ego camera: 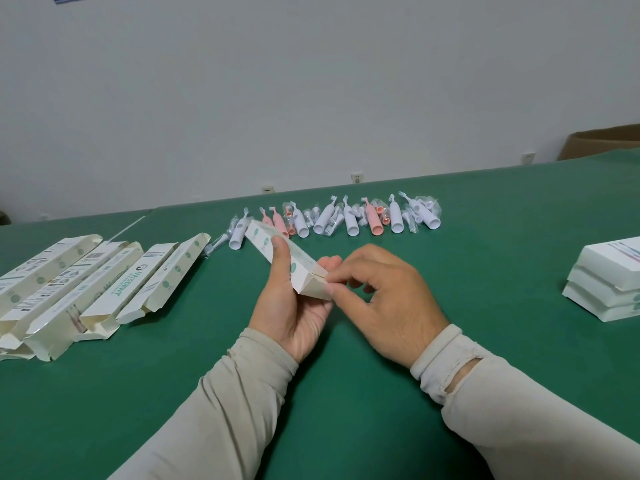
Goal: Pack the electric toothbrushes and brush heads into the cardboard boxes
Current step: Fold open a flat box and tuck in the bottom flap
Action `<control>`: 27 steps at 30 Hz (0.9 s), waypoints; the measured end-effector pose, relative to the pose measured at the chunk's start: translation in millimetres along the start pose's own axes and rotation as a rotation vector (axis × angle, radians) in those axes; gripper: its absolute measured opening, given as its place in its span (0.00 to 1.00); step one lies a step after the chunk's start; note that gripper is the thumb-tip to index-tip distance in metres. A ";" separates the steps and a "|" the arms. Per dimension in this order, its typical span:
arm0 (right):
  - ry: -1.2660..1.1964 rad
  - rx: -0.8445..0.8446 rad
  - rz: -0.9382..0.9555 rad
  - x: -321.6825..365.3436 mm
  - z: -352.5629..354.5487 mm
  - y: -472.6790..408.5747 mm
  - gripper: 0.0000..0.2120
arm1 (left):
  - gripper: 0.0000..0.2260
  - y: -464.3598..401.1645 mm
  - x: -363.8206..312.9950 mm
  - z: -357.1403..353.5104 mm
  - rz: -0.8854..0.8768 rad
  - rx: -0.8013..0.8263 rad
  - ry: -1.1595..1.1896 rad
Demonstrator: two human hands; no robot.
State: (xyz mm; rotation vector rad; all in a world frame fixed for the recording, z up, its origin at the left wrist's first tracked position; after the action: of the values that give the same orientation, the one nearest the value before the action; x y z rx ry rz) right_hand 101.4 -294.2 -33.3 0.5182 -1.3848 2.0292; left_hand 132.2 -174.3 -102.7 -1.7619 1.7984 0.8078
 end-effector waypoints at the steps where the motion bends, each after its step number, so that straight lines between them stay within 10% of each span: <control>1: 0.008 -0.038 -0.024 -1.7 4.9 0.1 0.05 | 0.40 1.1 3.8 -3.6 0.021 0.045 -0.028; 6: 0.009 0.085 -0.238 -29.1 1.4 1.2 0.07 | 0.33 3.4 4.8 -1.5 0.018 0.028 -0.231; 8: -0.164 0.106 -0.318 -41.0 -0.1 -1.5 0.06 | 0.25 4.7 -25.5 8.8 -0.236 -0.099 -0.685; 14: -0.625 -0.431 -0.686 -95.8 57.6 3.2 0.08 | 0.26 6.8 -60.4 11.4 -0.600 -0.159 -1.673; 17: -0.526 -0.433 -0.600 -93.6 69.9 0.0 0.07 | 0.26 7.1 -54.4 8.8 -0.587 -0.144 -1.810; 22: 0.190 -0.278 0.057 -21.2 85.5 -18.8 0.04 | 0.26 9.7 -53.4 5.1 -0.590 -0.132 -1.832; 27: 0.146 -0.057 -0.103 -42.1 70.5 -20.1 0.07 | 0.26 11.5 -55.2 8.3 -0.589 -0.151 -1.833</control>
State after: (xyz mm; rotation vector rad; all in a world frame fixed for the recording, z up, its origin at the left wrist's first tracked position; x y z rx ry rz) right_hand 144.2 -365.7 -19.6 0.4002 -1.2980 1.9007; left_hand 122.8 -129.6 -68.7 -0.7109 0.0039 1.4622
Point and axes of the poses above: each hand's wrist, its own y-axis away from the middle knuckle, its own z-axis out of the back of the hand, x = y × z, the point moved 10 cm from there along -y, towards the middle knuckle, and after that the axes turned 7 degrees about -y, right-handed, at the moved point
